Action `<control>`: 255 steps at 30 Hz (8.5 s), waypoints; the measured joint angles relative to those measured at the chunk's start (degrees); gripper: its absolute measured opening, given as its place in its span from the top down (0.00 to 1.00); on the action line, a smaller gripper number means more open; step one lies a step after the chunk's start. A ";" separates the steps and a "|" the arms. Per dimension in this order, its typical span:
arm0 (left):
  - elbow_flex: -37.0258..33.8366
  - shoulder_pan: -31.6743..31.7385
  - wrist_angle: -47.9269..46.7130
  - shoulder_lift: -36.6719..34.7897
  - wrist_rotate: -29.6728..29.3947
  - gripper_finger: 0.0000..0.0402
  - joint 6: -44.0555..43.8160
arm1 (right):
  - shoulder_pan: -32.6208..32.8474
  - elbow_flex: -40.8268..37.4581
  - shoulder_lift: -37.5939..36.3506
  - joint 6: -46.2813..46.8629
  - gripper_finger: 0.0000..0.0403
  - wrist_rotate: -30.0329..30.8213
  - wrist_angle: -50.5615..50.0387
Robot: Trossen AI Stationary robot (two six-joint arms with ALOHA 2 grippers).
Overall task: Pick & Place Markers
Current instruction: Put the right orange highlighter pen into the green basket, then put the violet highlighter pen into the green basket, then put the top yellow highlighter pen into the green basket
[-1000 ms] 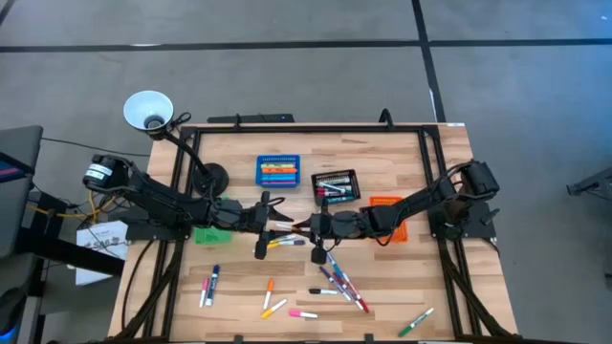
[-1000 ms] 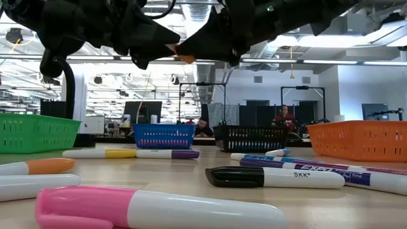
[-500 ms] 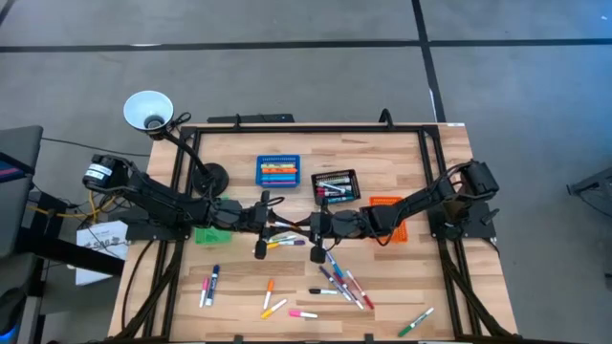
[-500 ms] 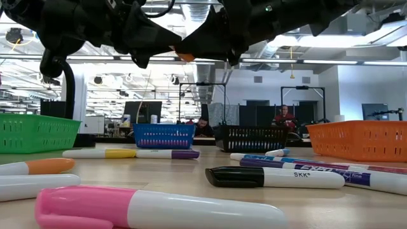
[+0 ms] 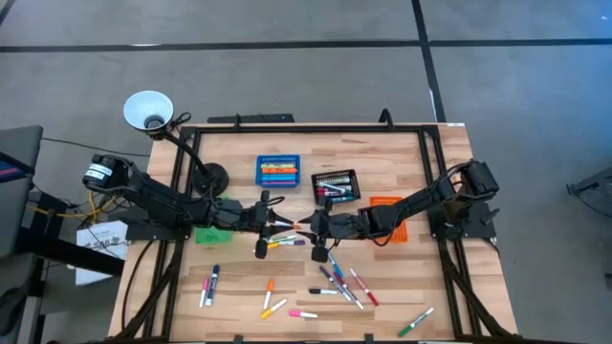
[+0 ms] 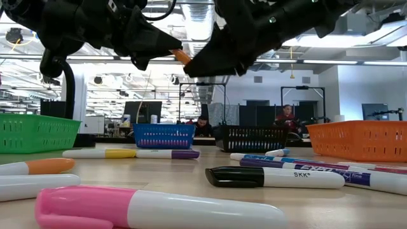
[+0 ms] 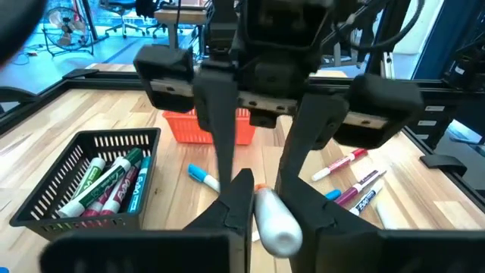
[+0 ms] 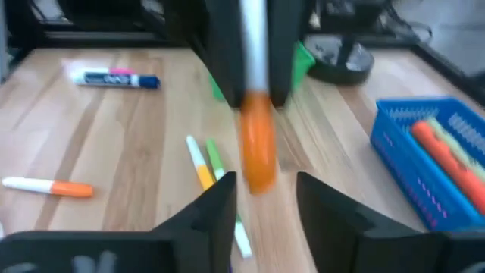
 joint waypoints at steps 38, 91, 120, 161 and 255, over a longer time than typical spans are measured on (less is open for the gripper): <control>0.02 0.11 -15.21 -5.46 -13.19 0.89 -1.87 | 0.55 0.00 0.00 9.52 0.50 -6.92 -8.93; -4.24 -1.92 -89.86 -24.74 -2.58 0.54 -49.42 | -1.84 1.97 10.05 1.42 0.48 -13.74 -2.31; 1.65 -3.29 -56.31 -26.74 -9.44 0.74 -30.17 | -3.35 7.78 18.11 1.80 0.92 -17.44 -3.76; -1.55 -5.53 -22.79 3.56 0.59 0.78 -16.27 | -3.10 11.74 17.94 1.89 0.88 -16.58 0.84; 1.07 -14.77 -60.04 -24.62 -7.60 0.79 -45.02 | -6.38 12.04 19.56 -10.97 0.37 -22.06 3.64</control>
